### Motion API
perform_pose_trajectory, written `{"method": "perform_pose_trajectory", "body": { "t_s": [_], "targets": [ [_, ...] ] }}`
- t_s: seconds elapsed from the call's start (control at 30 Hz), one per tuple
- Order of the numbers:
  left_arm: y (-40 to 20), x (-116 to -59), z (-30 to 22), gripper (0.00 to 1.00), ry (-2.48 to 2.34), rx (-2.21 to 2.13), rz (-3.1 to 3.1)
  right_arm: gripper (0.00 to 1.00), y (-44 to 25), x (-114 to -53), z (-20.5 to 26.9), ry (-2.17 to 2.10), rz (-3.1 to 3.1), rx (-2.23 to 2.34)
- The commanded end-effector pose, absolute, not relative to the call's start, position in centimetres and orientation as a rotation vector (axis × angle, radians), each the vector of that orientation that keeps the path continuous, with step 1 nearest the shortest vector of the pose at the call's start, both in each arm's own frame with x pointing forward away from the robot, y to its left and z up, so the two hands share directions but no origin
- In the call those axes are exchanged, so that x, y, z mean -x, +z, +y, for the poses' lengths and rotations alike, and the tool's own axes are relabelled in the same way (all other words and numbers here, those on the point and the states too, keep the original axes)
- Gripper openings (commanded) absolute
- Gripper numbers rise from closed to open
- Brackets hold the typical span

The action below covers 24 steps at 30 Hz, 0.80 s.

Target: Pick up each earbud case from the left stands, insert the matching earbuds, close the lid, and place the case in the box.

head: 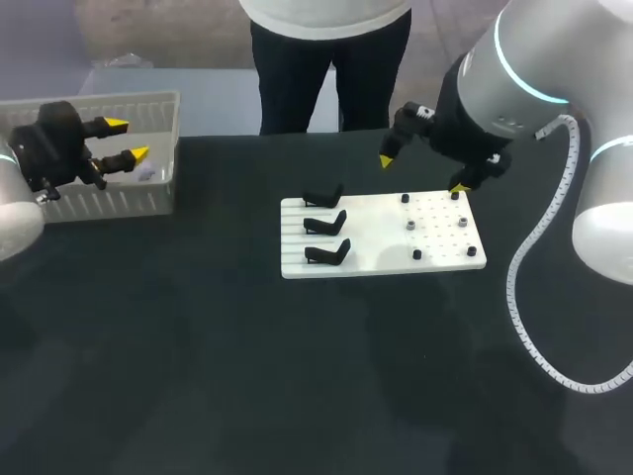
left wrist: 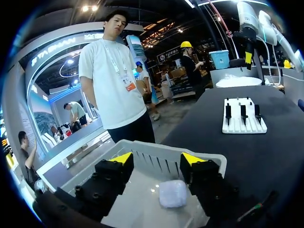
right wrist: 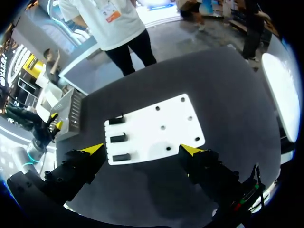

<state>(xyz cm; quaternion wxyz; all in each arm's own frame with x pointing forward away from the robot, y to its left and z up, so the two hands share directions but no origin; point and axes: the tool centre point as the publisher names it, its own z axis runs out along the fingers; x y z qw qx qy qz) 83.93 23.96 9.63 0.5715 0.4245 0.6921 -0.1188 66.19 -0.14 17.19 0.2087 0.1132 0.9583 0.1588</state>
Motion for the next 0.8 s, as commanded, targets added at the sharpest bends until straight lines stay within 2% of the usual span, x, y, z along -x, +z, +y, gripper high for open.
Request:
{"method": "perform_pose_trajectory", "body": {
  "t_s": [0.03, 0.37, 0.8],
  "targets": [
    [10.2, -83.1, 23.8, 1.00, -0.016, -0.752, 1.576, 1.00, 17.5, -65.8, -0.3, 0.455, 2.660, -0.321],
    [13.3, -77.5, 21.4, 1.00, -0.086, -0.826, 1.552, 1.00, 18.6, -65.0, -1.5, 0.569, 2.544, -0.262],
    [14.1, -71.7, 16.8, 1.00, -0.138, -0.813, 1.586, 1.00, 18.5, -64.4, -3.1, 0.700, 2.496, -0.190]
  ]
}}
